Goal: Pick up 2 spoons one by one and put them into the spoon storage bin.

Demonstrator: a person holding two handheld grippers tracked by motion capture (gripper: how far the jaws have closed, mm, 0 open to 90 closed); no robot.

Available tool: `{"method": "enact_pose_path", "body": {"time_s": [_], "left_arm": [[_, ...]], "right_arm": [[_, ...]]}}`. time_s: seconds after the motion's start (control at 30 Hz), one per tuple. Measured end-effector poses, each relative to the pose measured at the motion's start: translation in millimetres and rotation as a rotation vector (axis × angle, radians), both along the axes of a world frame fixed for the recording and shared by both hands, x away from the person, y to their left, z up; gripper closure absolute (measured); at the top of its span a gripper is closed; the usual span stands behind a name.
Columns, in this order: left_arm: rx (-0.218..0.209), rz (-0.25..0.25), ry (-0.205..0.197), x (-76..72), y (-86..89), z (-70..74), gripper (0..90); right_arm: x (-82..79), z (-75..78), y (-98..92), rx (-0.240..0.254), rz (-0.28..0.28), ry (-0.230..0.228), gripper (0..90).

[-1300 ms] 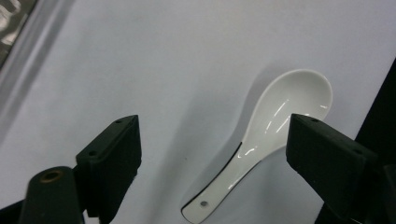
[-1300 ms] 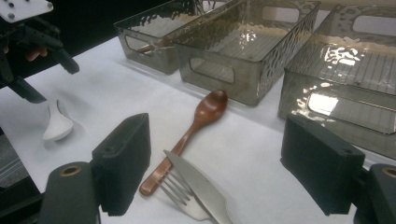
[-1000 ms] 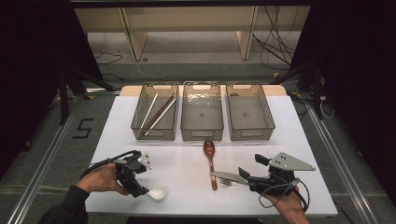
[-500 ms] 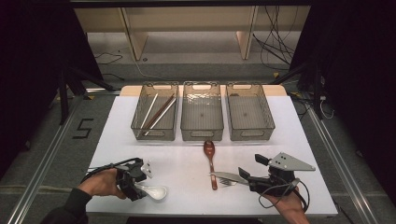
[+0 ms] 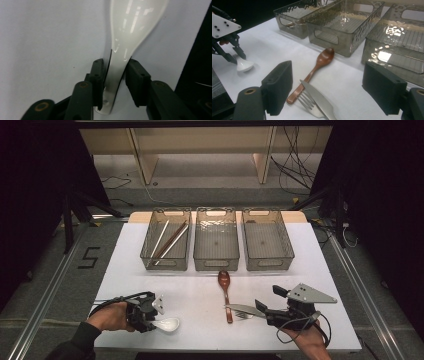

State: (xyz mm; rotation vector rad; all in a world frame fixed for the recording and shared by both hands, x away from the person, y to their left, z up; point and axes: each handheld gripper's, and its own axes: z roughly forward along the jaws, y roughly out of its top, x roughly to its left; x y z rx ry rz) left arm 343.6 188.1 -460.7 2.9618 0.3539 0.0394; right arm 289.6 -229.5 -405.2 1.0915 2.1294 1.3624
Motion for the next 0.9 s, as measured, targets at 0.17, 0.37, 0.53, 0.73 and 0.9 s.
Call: {"method": "enact_pose_path", "body": {"time_s": [0.17,0.37,0.53,0.73,0.9], "left_arm": [[-0.018,0.011,0.02,0.6,1.2,0.1,74.3],[-0.025,0.044,0.026,3.0,2.2,0.5,75.3],[-0.033,0.079,0.032,4.9,3.3,0.6,75.7],[-0.04,0.117,0.018,6.6,4.8,1.3,76.2],[-0.046,0.156,0.012,9.4,6.7,2.4,76.8]], "right_arm": [[-0.2,0.2,0.1,0.0,-0.001,0.0,25.3],[-0.2,0.3,0.0,0.0,0.0,0.0,25.3],[-0.1,0.3,-0.4,0.003,0.001,-0.003,25.3],[-0.2,0.4,-0.4,0.001,0.001,-0.002,25.3],[0.0,0.3,-0.4,0.004,0.002,-0.003,25.3]]}}
